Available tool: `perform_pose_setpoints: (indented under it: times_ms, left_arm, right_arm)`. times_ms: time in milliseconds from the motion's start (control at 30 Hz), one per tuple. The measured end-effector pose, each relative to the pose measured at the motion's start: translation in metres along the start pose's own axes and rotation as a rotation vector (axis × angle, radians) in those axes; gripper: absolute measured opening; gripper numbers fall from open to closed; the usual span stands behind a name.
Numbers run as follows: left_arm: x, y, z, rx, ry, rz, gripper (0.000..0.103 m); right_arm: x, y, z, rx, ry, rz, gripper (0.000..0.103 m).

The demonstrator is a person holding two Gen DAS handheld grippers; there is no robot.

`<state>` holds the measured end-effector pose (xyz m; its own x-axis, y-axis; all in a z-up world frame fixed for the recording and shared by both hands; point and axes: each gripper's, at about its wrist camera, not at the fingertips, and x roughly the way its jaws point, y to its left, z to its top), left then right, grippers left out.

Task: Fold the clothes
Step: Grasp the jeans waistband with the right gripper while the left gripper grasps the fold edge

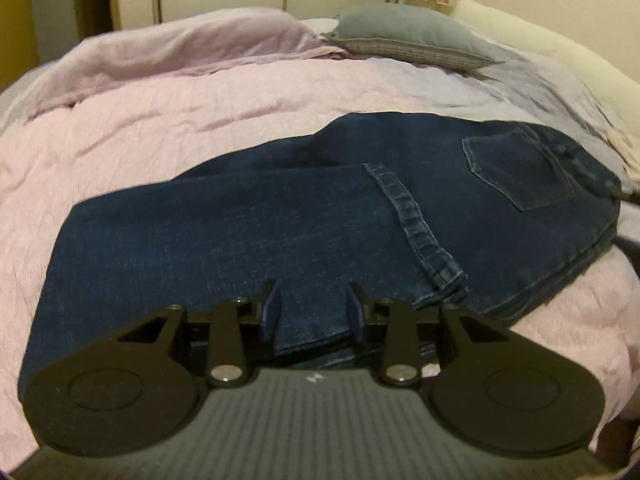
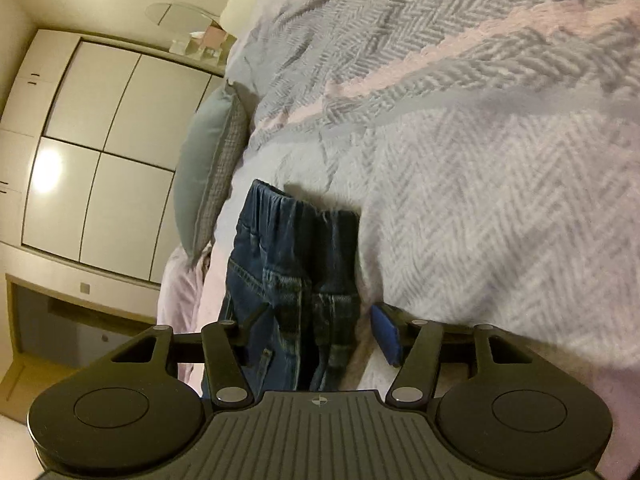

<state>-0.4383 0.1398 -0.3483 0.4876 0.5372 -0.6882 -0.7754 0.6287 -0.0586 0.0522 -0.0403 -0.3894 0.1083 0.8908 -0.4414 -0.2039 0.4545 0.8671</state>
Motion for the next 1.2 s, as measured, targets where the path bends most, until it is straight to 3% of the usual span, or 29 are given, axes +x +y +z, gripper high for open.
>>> perform_pose_setpoints:
  times_ms: [67, 200, 267, 433, 500, 600, 700, 733, 867, 933, 1000, 1067, 1200]
  left_arm:
    - [0.006, 0.002, -0.001, 0.001, 0.009, -0.001, 0.030]
    - [-0.018, 0.021, -0.002, -0.049, -0.053, 0.007, 0.030]
    - [-0.018, 0.031, -0.006, -0.065, -0.028, 0.039, 0.030]
    - [-0.029, 0.057, -0.015, -0.164, -0.024, 0.022, 0.026]
    - [-0.031, 0.060, -0.014, -0.161, -0.028, 0.018, 0.026]
    - [-0.031, 0.064, -0.014, -0.161, -0.028, 0.014, 0.026]
    - [-0.031, 0.067, -0.013, -0.171, -0.027, 0.005, 0.026]
    - [-0.032, 0.068, -0.013, -0.170, -0.031, 0.004, 0.026]
    - [-0.031, 0.075, -0.015, -0.190, -0.034, 0.000, 0.026]
    - [-0.030, 0.079, -0.015, -0.216, -0.035, -0.013, 0.026]
    - [-0.031, 0.082, -0.015, -0.231, -0.039, -0.022, 0.026]
    - [-0.033, 0.083, -0.015, -0.234, -0.043, -0.021, 0.026]
    - [-0.041, 0.094, -0.016, -0.264, -0.069, -0.017, 0.026]
  right_arm:
    - [0.004, 0.003, 0.000, -0.012, -0.005, -0.002, 0.058]
    - [-0.002, 0.013, -0.011, -0.108, -0.043, -0.001, 0.057]
    - [0.001, 0.011, -0.016, -0.147, -0.043, -0.018, 0.057]
    - [0.008, -0.006, -0.011, 0.016, -0.033, -0.004, 0.058]
    - [0.006, 0.000, -0.011, 0.023, -0.035, -0.024, 0.058]
    - [0.005, 0.007, -0.015, -0.029, -0.042, -0.060, 0.057]
    - [0.001, 0.012, -0.019, -0.048, -0.052, -0.095, 0.039]
    - [-0.004, 0.017, -0.021, -0.079, -0.068, -0.093, 0.037]
    - [-0.006, 0.037, -0.035, -0.256, -0.121, -0.129, 0.038]
    - [0.005, 0.021, -0.031, -0.175, -0.083, -0.146, 0.045]
    - [0.008, 0.008, -0.026, -0.087, -0.071, -0.116, 0.044]
    - [0.006, 0.018, -0.028, -0.146, -0.072, -0.139, 0.036]
    - [0.008, 0.061, -0.047, -0.409, -0.130, -0.267, 0.030]
